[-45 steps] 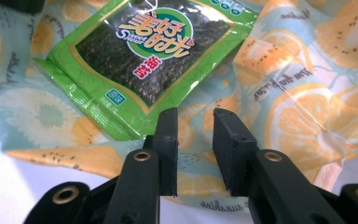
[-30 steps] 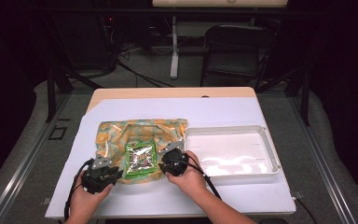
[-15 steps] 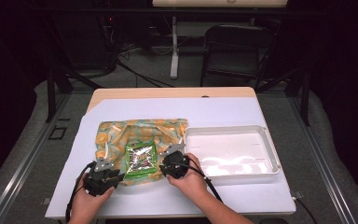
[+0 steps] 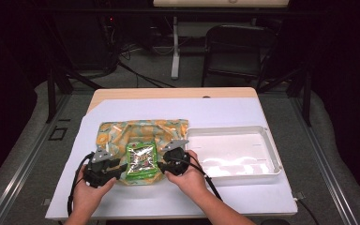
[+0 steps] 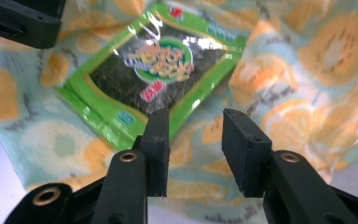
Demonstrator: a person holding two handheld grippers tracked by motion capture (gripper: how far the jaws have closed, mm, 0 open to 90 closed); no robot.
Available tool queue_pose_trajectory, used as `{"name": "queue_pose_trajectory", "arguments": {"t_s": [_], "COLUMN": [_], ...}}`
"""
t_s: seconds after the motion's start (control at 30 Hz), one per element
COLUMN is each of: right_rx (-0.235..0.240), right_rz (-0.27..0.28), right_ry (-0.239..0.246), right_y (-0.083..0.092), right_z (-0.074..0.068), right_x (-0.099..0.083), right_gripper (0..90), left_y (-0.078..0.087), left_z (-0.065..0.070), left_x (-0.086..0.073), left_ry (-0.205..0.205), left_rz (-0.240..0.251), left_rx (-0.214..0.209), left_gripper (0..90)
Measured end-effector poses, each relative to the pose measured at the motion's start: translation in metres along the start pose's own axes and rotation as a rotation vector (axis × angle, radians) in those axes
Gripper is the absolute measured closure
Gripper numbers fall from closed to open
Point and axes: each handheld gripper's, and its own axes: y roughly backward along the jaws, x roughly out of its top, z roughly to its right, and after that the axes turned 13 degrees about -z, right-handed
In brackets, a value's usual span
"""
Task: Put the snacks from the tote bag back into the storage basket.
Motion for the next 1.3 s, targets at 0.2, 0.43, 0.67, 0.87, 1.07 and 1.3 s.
{"name": "queue_pose_trajectory", "arguments": {"t_s": [0.2, 0.43, 0.67, 0.87, 1.07, 1.3], "right_rx": [0.003, 0.008, 0.014, 0.011, 0.017, -0.001], "right_rz": [0.007, -0.006, 0.006, 0.012, 0.017, -0.018], "right_ry": [0.003, -0.008, -0.018, -0.027, -0.034, -0.052], "right_y": [0.005, 0.007, 0.011, 0.015, 0.016, 0.003], "right_z": [-0.001, 0.002, 0.002, 0.003, 0.002, 0.008], "right_x": [0.012, 0.021, 0.028, 0.035, 0.043, 0.049], "right_gripper": [63.5, 63.1, 62.9, 65.9, 67.0, 70.0], "left_y": [-0.001, -0.007, -0.008, -0.008, -0.011, -0.019], "left_z": [-0.001, -0.005, -0.005, -0.007, -0.01, -0.014], "left_x": [0.017, 0.028, 0.037, 0.047, 0.053, 0.053], "left_ry": [-0.004, 0.009, 0.011, 0.039, 0.069, 0.09], "left_rz": [-0.001, 0.01, 0.01, 0.022, 0.024, 0.009], "left_rx": [-0.009, -0.024, -0.021, -0.022, -0.029, -0.009], "left_gripper": [58.6, 56.4, 58.1, 59.9, 60.9, 60.9]}}
